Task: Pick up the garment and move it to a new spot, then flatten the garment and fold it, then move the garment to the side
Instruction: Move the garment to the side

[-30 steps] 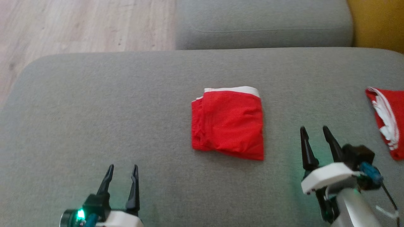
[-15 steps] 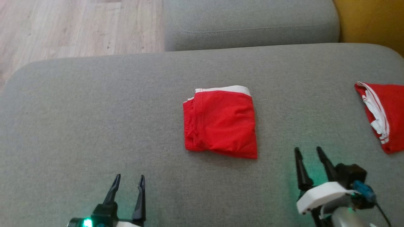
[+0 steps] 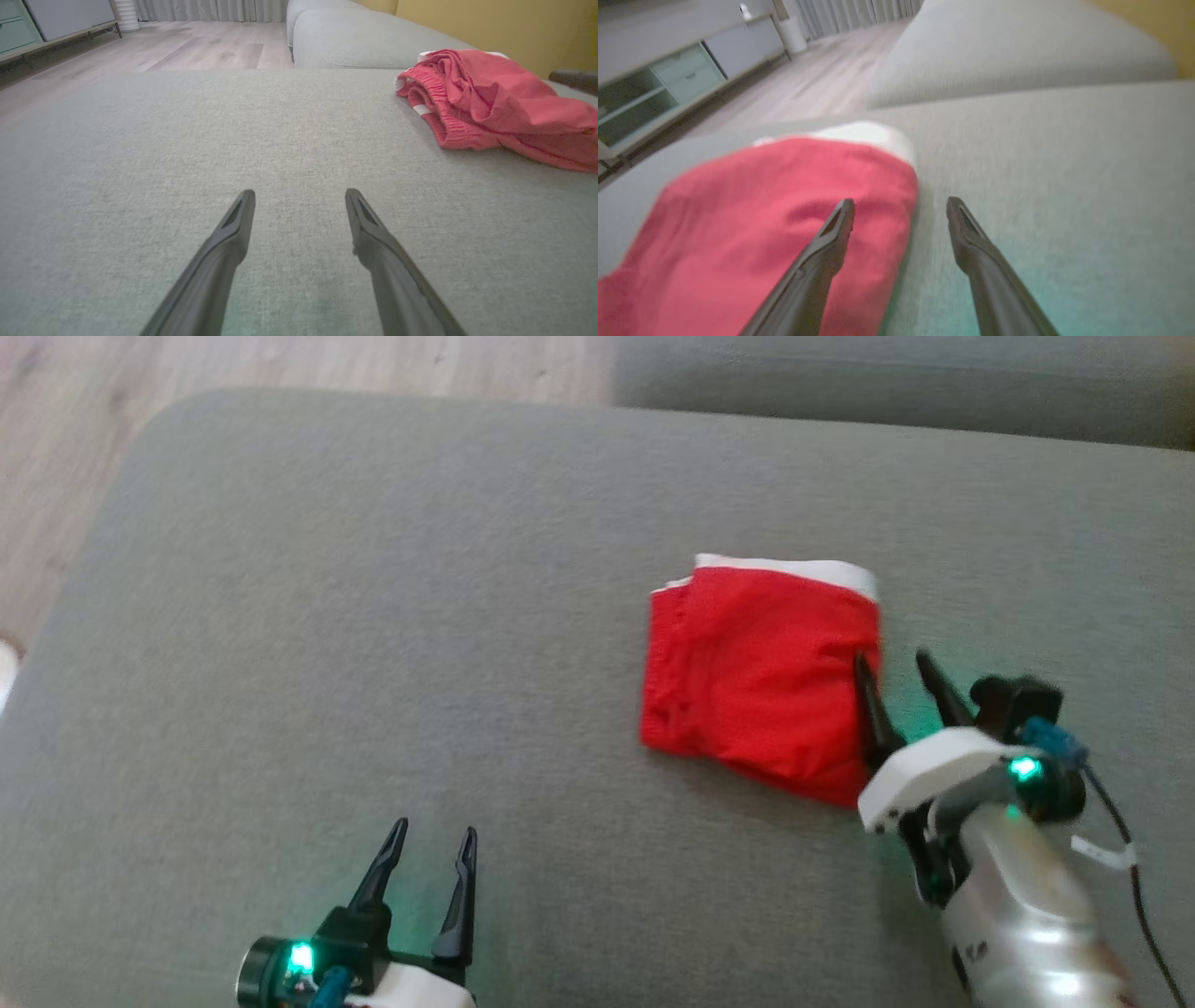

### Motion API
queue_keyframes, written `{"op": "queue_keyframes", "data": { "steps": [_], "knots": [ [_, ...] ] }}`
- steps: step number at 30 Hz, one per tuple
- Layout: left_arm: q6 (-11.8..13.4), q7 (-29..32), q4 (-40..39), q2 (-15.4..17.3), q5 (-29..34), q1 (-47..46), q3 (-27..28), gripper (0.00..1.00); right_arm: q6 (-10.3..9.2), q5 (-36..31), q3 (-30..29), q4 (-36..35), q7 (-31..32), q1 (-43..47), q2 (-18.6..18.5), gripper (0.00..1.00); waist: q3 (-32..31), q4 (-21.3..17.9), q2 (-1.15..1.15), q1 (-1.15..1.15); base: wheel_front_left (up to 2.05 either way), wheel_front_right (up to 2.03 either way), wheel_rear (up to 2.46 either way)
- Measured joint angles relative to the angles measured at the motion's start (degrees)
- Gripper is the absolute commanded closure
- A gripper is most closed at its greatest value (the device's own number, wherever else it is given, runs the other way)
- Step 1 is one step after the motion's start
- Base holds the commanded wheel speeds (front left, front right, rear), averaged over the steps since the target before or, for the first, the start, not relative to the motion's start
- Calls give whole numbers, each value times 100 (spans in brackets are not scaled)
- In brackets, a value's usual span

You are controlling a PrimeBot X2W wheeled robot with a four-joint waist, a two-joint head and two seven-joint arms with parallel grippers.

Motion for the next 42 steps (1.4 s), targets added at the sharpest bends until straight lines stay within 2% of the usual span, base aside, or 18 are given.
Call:
{"op": "queue_keyframes", "data": {
  "steps": [3,4,5,6,10,13,14,19,26,31,35,42],
  "knots": [
    [33,-1,9,0,-27,-1,-20,0,0,44,33,630,123,-71,0,0,120,205,0,0,0,0,0],
    [46,0,9,0,-33,0,-19,0,0,118,116,773,130,-74,0,4,159,248,0,0,0,0,0],
    [47,0,9,0,-33,1,-13,0,-1,187,193,835,127,-102,-2,56,198,276,0,0,0,0,0],
    [49,0,8,1,-33,-1,1,0,-1,264,249,873,114,-152,-19,100,229,285,0,0,0,0,0],
    [49,0,4,1,-34,-2,35,0,0,309,419,1058,41,-374,-12,100,248,123,0,0,0,0,0],
    [46,0,1,0,-34,0,62,0,0,309,430,1113,4,-354,26,100,204,-162,0,0,0,0,0],
    [44,0,-1,0,-46,1,74,0,-1,299,455,1122,-2,-335,23,100,164,-420,0,-1,0,0,0],
    [-11,0,-29,0,-92,-32,48,0,-1,300,578,882,-9,-153,15,100,91,-1231,0,-1,0,0,0],
    [-71,-1,-43,-1,-158,-566,-204,0,-1,403,747,590,-9,160,8,100,104,-2505,0,-1,0,0,0],
    [-87,-1,-41,-5,-185,-682,-372,0,-1,450,779,428,-9,181,7,100,194,-3188,0,-1,0,0,0],
    [-102,-1,2,-5,-180,-684,-447,0,-1,374,719,378,-9,194,5,100,351,-3418,0,-1,0,0,0],
    [-112,-1,54,-5,-145,-684,-356,0,-1,-141,426,368,-9,-199,-21,100,567,-3252,0,-1,0,0,0]
  ]
}}
